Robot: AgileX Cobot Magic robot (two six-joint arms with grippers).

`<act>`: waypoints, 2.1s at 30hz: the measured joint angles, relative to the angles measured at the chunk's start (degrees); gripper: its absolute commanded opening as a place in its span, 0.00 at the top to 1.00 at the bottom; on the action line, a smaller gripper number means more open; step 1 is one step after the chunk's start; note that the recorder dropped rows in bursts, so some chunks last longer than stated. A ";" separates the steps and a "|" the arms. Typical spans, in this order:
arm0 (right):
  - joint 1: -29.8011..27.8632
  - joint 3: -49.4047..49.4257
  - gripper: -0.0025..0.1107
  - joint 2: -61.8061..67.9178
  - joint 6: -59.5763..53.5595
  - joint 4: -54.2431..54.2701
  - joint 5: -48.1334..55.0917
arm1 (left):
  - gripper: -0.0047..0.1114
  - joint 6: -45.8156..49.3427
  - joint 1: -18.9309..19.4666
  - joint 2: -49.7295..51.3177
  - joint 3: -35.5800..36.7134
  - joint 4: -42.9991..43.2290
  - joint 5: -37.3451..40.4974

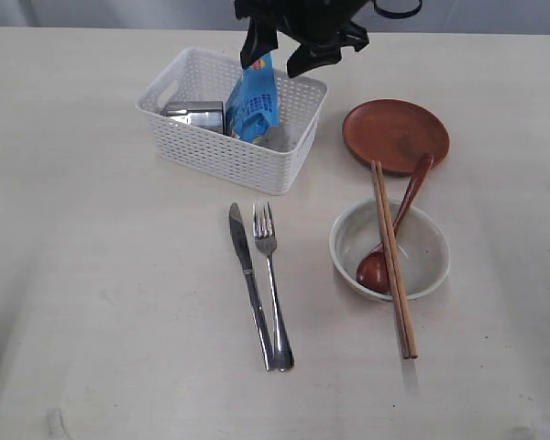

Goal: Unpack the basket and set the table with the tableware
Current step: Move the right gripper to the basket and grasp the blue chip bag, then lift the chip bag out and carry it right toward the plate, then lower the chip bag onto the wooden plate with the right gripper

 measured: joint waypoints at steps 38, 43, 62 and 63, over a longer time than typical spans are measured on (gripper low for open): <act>-8.57 -13.43 0.98 -4.17 2.40 -9.76 16.51 | 0.96 0.00 0.00 0.00 0.00 0.00 0.00; -18.78 -9.18 0.98 -6.69 1.96 -6.72 16.51 | 0.96 0.00 0.00 0.00 0.00 0.00 0.00; -23.05 24.96 0.98 -11.55 -11.99 6.21 4.45 | 0.96 0.00 0.00 0.00 0.00 0.00 0.00; -23.05 25.12 0.98 -11.55 -12.24 6.26 3.14 | 0.96 0.00 0.00 0.00 0.00 0.00 0.00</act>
